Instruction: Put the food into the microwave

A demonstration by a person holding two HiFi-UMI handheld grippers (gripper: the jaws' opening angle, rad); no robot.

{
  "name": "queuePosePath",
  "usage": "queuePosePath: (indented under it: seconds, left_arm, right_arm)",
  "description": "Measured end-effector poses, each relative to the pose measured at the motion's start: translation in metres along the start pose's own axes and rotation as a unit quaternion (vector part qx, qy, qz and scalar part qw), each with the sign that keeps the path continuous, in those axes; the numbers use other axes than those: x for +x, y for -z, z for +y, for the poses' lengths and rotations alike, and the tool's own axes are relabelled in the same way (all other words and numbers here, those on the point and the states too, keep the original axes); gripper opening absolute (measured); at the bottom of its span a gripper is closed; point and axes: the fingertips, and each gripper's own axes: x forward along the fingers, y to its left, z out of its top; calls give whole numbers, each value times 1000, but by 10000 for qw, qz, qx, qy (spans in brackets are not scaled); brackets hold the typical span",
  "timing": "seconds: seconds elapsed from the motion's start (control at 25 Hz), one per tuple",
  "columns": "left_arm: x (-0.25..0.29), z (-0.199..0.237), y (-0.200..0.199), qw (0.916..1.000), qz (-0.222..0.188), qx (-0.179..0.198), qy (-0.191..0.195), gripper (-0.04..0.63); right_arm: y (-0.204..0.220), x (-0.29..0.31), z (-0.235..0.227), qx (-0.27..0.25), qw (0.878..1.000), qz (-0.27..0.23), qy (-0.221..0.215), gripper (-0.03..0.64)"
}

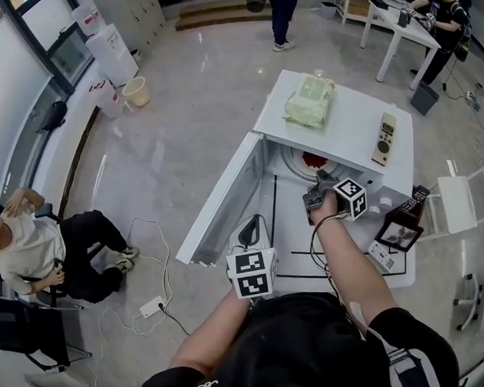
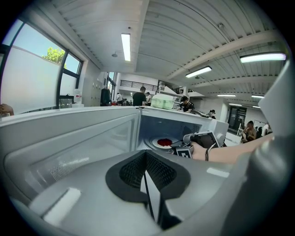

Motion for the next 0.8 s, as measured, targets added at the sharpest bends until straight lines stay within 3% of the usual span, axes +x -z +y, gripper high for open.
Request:
queuePosePath:
  seconds: [0.24,0.56,0.8]
  left_arm:
    - [4,4,-1,10000,-2,28,-27,8]
    - [5,6,2,10000,37,-6,-24,9]
    - [2,2,5,9999,94,13,64,8]
  right_arm:
    - [-2,8,7,-432,9990,16,110,17]
    - [-5,14,-1,-586,9974,40,425,18]
    - [-12,16,0,-1226,9901,36,686,32]
